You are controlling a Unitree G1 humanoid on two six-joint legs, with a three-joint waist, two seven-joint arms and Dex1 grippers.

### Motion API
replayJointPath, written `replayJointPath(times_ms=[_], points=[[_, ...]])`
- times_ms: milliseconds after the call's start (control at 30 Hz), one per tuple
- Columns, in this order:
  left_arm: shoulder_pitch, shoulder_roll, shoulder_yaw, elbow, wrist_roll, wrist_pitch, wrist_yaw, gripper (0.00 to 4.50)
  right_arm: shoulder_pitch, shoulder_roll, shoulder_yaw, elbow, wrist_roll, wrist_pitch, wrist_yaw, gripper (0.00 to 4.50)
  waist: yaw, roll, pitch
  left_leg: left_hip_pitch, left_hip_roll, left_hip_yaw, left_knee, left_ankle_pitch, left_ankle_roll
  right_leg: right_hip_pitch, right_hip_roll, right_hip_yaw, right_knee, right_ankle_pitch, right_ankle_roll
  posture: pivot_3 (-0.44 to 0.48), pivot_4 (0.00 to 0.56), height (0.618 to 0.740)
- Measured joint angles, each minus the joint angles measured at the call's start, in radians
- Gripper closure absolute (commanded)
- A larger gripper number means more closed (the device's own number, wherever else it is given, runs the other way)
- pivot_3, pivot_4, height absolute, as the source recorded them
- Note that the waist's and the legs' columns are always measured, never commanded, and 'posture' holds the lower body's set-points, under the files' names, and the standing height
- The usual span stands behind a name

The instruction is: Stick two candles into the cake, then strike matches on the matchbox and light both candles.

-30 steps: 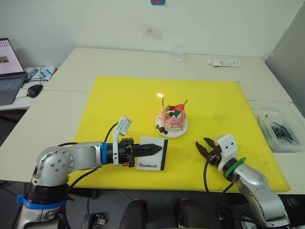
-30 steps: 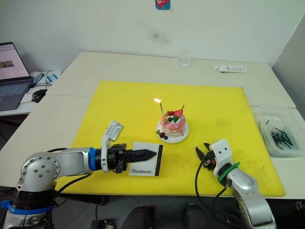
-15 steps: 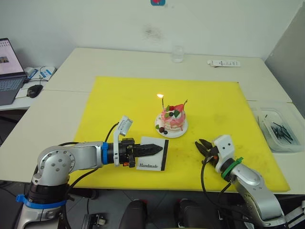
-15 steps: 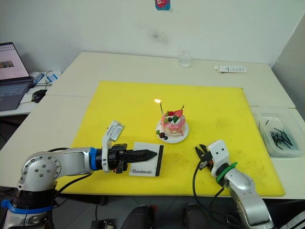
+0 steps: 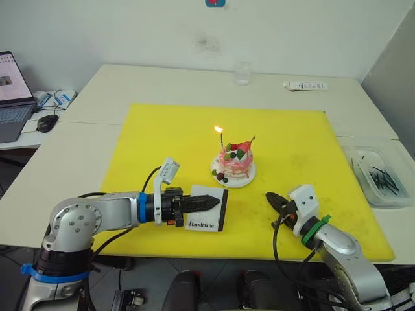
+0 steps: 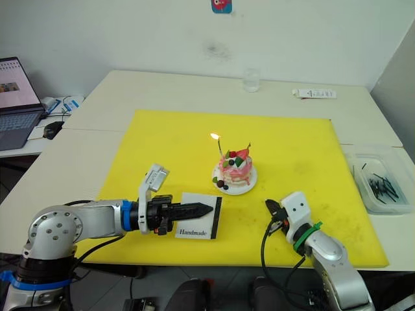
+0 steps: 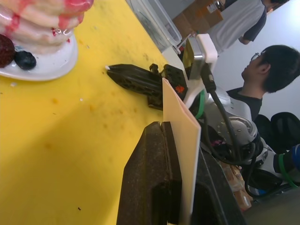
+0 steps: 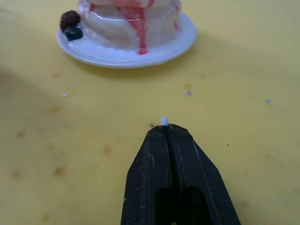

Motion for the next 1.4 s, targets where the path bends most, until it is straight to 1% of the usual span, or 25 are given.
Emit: replayJointPath(times_ms=[67, 167, 233, 300, 467, 633, 733, 867, 967, 1400], points=[[-0.031, -0.038, -0.009, 0.004, 0.014, -0.007, 0.038, 4.5, -0.052, -0.052, 0.0, -0.073, 0.019, 0.053, 0.031, 4.49, 0.0, 0.0, 0.0, 0.0, 0.0, 0.0, 0.001, 0.0, 0.0, 0.0, 0.0, 0.0, 0.0, 0.002, 0.004, 0.0, 0.15, 0.738], [-0.069, -0.081, -0.023, 0.016, 0.041, -0.026, 0.085, 4.5, -0.143, -0.134, 0.004, -0.16, 0.051, 0.142, 0.083, 4.49, 0.001, 0.0, 0.0, 0.0, -0.001, 0.0, 0.001, 0.0, 0.0, 0.001, 0.001, 0.0, 0.0, 0.004, 0.006, 0.0, 0.15, 0.738], [-0.092, -0.112, -0.025, 0.025, 0.062, -0.037, 0.114, 4.5, -0.234, -0.233, 0.032, -0.216, 0.065, 0.215, 0.14, 4.49, 0.0, 0.0, 0.0, -0.001, -0.002, 0.0, 0.001, 0.0, 0.0, 0.0, 0.001, 0.0, -0.001, 0.004, 0.007, 0.0, 0.15, 0.738], [-0.104, -0.128, -0.027, 0.024, 0.079, -0.05, 0.121, 4.5, -0.305, -0.287, 0.043, -0.262, 0.082, 0.265, 0.176, 4.49, 0.001, -0.001, 0.0, -0.002, -0.001, -0.001, 0.0, 0.0, 0.0, 0.0, 0.001, -0.001, -0.002, 0.003, 0.006, 0.0, 0.15, 0.738], [-0.104, -0.141, -0.028, 0.025, 0.109, -0.06, 0.121, 4.5, -0.37, -0.347, 0.102, -0.281, 0.095, 0.335, 0.213, 4.49, 0.002, -0.001, 0.0, -0.004, -0.001, -0.001, 0.0, 0.0, 0.0, -0.002, 0.001, -0.001, -0.002, 0.002, 0.006, 0.0, 0.15, 0.738], [-0.103, -0.145, -0.027, 0.024, 0.112, -0.06, 0.119, 4.5, -0.408, -0.357, 0.159, -0.284, 0.083, 0.352, 0.212, 4.49, 0.002, -0.001, 0.0, -0.004, -0.001, -0.001, 0.0, 0.0, 0.0, -0.002, 0.001, -0.002, -0.001, 0.002, 0.006, 0.0, 0.15, 0.738], [-0.103, -0.149, -0.027, 0.022, 0.112, -0.06, 0.118, 4.5, -0.444, -0.344, 0.198, -0.283, 0.066, 0.353, 0.207, 4.49, 0.001, -0.001, 0.0, -0.004, -0.002, -0.002, 0.001, 0.0, 0.0, -0.002, 0.001, -0.002, -0.001, 0.003, 0.007, 0.0, 0.15, 0.738], [-0.102, -0.15, -0.027, 0.021, 0.115, -0.061, 0.116, 4.5, -0.482, -0.327, 0.219, -0.279, 0.045, 0.354, 0.193, 4.49, 0.002, -0.001, 0.0, -0.004, -0.002, -0.001, 0.001, 0.0, 0.0, -0.001, 0.001, -0.002, -0.001, 0.003, 0.007, 0.0, 0.15, 0.738], [-0.101, -0.149, -0.031, 0.018, 0.145, -0.071, 0.11, 4.5, -0.502, -0.324, 0.226, -0.271, 0.025, 0.354, 0.183, 4.49, 0.002, -0.001, 0.0, -0.004, -0.002, -0.001, 0.001, 0.0, 0.0, -0.001, 0.001, -0.002, -0.002, 0.003, 0.007, 0.0, 0.15, 0.738], [-0.098, -0.152, -0.056, -0.009, 0.255, -0.137, 0.051, 4.5, -0.503, -0.3, 0.278, -0.211, -0.06, 0.326, 0.182, 4.49, 0.002, -0.001, 0.0, -0.004, -0.002, -0.001, 0.001, 0.0, 0.0, -0.002, 0.001, -0.002, -0.001, 0.003, 0.007, 0.0, 0.15, 0.738]])
